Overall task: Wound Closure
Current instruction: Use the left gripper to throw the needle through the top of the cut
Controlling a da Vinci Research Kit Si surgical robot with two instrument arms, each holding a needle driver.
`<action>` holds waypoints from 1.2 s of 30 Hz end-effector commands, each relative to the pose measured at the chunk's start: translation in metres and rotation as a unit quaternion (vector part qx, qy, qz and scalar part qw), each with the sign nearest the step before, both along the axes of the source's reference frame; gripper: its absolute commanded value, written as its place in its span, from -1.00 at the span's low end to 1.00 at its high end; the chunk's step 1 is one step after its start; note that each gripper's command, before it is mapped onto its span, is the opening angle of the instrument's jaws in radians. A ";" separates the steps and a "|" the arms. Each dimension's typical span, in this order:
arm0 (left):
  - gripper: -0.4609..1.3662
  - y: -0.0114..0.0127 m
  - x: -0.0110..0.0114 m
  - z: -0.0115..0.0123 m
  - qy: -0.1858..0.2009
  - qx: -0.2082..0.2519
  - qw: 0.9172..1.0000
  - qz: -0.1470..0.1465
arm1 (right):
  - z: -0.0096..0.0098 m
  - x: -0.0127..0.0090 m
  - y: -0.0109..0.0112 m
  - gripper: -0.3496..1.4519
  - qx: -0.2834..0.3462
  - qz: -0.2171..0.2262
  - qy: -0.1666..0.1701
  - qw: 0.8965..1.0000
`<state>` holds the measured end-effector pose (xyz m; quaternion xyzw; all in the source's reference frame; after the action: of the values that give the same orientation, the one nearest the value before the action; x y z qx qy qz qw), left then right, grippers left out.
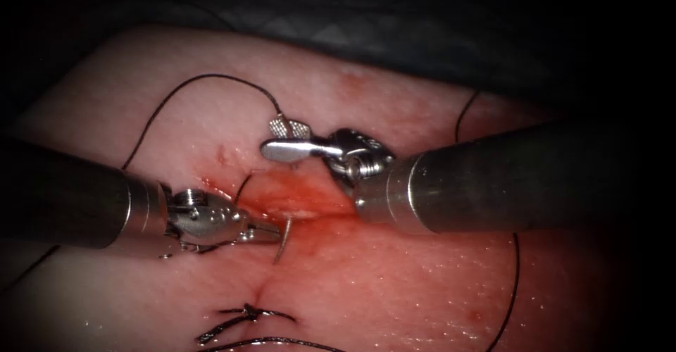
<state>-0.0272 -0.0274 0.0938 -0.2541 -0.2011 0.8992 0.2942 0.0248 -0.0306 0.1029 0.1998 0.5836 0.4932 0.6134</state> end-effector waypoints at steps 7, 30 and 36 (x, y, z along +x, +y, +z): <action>-0.68 0.0000 0.0000 0.0000 -0.001 0.001 1.000 0.001 | -0.0014 -0.0012 0.0012 0.65 -0.077 -0.011 -0.053 0.996; -0.72 -0.0002 0.0000 -0.0001 -0.001 0.001 1.000 0.001 | -0.0016 0.0004 0.0007 -1.00 -0.087 -0.065 -0.097 0.989; -0.72 -0.0001 0.0000 -0.0001 -0.001 0.001 1.000 0.001 | -0.0017 0.0005 0.0004 -1.00 0.002 -0.034 -0.055 0.998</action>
<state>-0.0272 -0.0276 0.0936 -0.2539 -0.1998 0.8995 0.2940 0.0250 -0.0304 0.1016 0.1987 0.5386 0.4885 0.6571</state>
